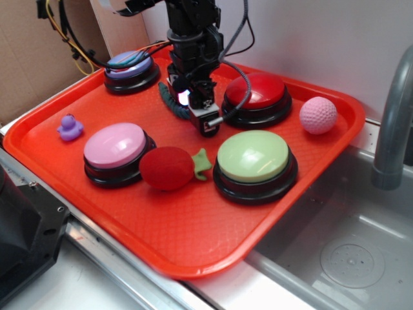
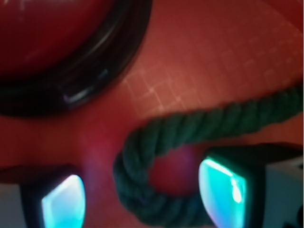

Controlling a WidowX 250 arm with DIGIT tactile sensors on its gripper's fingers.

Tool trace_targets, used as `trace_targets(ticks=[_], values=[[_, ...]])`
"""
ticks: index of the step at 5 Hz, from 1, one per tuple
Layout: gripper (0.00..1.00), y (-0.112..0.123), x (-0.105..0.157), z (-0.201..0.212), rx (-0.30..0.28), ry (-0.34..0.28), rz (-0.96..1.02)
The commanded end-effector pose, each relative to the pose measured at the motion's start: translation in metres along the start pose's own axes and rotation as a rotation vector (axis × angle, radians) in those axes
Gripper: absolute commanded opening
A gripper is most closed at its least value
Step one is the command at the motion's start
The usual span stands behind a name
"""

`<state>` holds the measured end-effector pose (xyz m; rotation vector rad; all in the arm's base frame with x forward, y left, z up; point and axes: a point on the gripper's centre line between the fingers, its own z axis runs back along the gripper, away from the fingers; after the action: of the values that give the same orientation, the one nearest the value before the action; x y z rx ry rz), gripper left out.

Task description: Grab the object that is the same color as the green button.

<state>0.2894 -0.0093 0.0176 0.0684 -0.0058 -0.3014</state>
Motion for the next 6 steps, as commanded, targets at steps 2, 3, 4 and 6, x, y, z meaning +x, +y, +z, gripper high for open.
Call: trace_targets(ticks=[2,3,4,6], values=[[0.0,0.031,-0.006,-0.001,-0.018,-0.079,0.116],[0.0,0.033,-0.011,0.0,0.003,-0.074,0.13],[0.0,0.033,-0.014,-0.002,-0.008,-0.055,0.125],[0.0,0.036,-0.009,0.005,0.001,-0.061,0.164]])
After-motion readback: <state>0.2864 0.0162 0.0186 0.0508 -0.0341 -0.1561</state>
